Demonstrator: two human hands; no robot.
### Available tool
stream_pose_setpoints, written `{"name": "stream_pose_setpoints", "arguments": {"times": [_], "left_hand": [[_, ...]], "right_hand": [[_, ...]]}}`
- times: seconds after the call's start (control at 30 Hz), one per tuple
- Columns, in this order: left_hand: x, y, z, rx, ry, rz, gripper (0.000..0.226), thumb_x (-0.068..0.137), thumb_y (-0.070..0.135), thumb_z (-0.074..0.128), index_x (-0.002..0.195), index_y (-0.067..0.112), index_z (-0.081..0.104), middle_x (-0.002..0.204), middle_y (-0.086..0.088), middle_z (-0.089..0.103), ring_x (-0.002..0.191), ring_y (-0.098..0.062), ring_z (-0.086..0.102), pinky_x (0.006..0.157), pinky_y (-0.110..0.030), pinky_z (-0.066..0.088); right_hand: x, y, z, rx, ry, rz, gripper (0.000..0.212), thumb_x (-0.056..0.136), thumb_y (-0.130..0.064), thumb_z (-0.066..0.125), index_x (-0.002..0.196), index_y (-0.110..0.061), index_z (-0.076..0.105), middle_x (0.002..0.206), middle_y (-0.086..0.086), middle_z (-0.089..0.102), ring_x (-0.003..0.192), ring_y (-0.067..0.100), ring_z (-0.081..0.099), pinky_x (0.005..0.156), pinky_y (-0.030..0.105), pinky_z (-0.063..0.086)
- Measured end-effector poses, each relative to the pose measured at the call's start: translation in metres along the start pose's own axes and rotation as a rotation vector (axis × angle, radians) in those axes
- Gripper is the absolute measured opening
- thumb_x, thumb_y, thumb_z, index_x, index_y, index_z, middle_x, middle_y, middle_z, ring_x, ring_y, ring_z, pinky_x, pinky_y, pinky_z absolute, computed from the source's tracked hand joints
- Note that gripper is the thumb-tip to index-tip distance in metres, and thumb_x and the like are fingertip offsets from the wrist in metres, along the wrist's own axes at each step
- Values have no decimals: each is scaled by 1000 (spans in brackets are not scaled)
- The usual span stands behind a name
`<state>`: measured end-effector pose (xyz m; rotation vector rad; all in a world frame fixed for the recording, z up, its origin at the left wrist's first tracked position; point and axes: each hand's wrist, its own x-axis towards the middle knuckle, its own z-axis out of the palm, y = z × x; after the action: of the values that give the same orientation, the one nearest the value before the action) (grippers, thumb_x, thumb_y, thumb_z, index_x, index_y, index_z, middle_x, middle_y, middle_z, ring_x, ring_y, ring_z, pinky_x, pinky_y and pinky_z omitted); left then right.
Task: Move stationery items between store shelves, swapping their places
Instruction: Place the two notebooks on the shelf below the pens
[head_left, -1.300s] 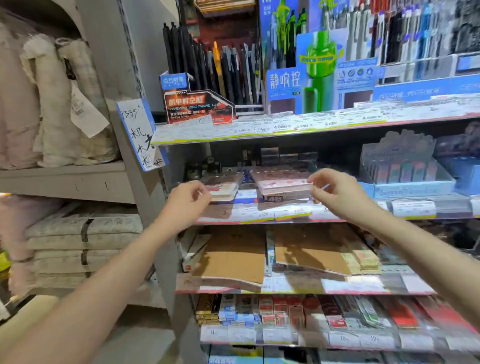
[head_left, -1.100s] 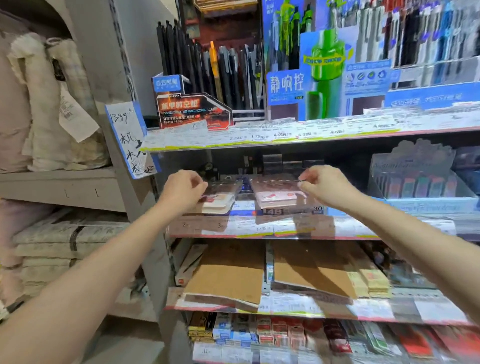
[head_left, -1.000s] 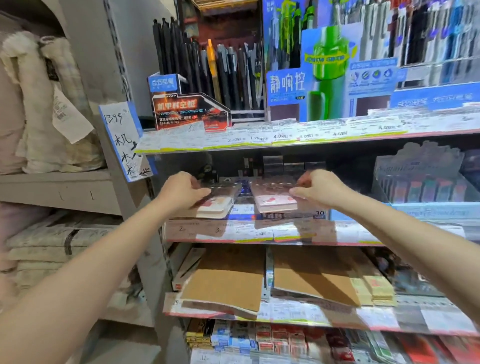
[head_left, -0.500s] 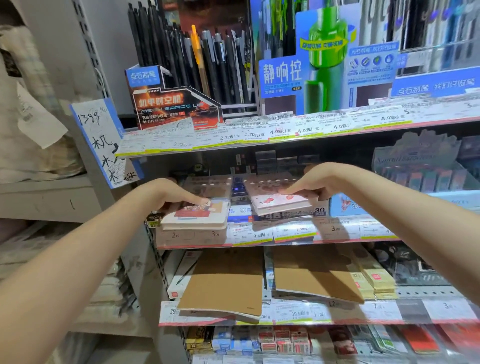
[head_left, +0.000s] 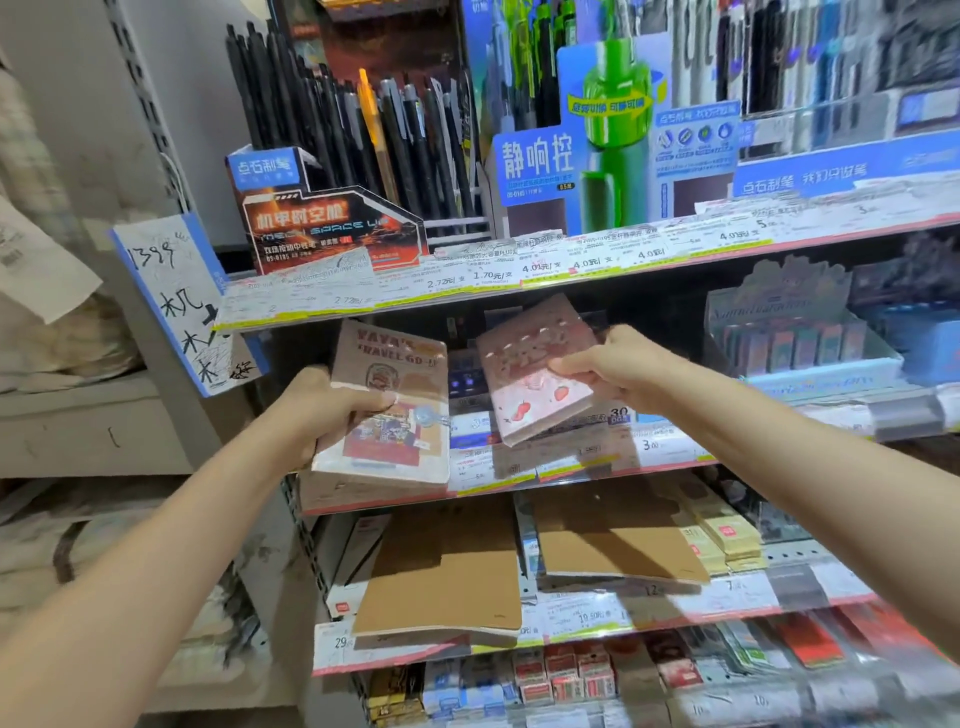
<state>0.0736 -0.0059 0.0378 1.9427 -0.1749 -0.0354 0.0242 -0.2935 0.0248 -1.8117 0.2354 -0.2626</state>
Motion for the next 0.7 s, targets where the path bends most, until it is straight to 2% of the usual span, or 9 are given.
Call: {"name": "stream_pose_setpoints", "arguments": {"times": [0.07,0.13,0.2,0.3,0.43,0.53,0.63,0.7], "left_hand": [[-7,-2,1,-54,-51,-10,41,76,2,71,114,-2,56,93,-21,72,73,-29,71,64,-37,57],[-16,-2,7,-89,-108,-6,29,78,4,69,106,3,60,78,-14,75,66,-25,73,57,-34,58],[-25,0,16,-131,-153,0,21,79,5,68,100,7,62,70,-9,76,61,-22,73,53,-32,59],[-34,4,34,-193,-224,11,21,78,4,68,99,5,63,72,-10,76,59,-22,72,52,-32,59],[-40,11,69,-186,-314,6,28,76,11,71,103,9,63,82,-11,76,67,-25,73,67,-39,59],[-43,20,101,-172,-376,19,31,76,14,72,105,11,63,89,-11,76,75,-28,73,73,-42,58],[-48,33,136,-189,-463,14,35,75,15,73,108,12,61,95,-12,74,80,-30,72,73,-43,58],[-55,44,163,-201,-522,14,39,73,15,73,110,13,61,97,-13,74,83,-31,71,79,-47,56]], "right_hand": [[-13,5,-4,39,10,-24,56,73,-17,76,115,5,46,94,18,71,81,28,72,72,36,57],[-28,12,-9,85,6,-42,56,72,-19,76,116,3,50,96,17,72,83,28,72,78,40,58],[-46,16,-15,115,6,-61,45,76,-18,73,113,1,56,97,16,73,87,28,71,88,45,55],[-75,25,-27,213,47,-86,35,82,-10,67,113,1,57,100,15,73,91,29,71,91,45,53],[-104,43,-50,377,165,-59,54,79,-3,67,128,-4,44,108,16,70,88,27,71,75,35,59],[-124,60,-73,437,242,-55,64,78,-1,68,135,-11,38,110,15,69,88,28,71,77,39,58],[-145,75,-103,496,319,-107,71,78,3,66,139,-17,33,107,9,70,82,23,72,74,35,58],[-161,82,-126,518,378,-136,73,79,5,64,139,-23,33,106,4,69,84,22,70,78,36,56]]}}
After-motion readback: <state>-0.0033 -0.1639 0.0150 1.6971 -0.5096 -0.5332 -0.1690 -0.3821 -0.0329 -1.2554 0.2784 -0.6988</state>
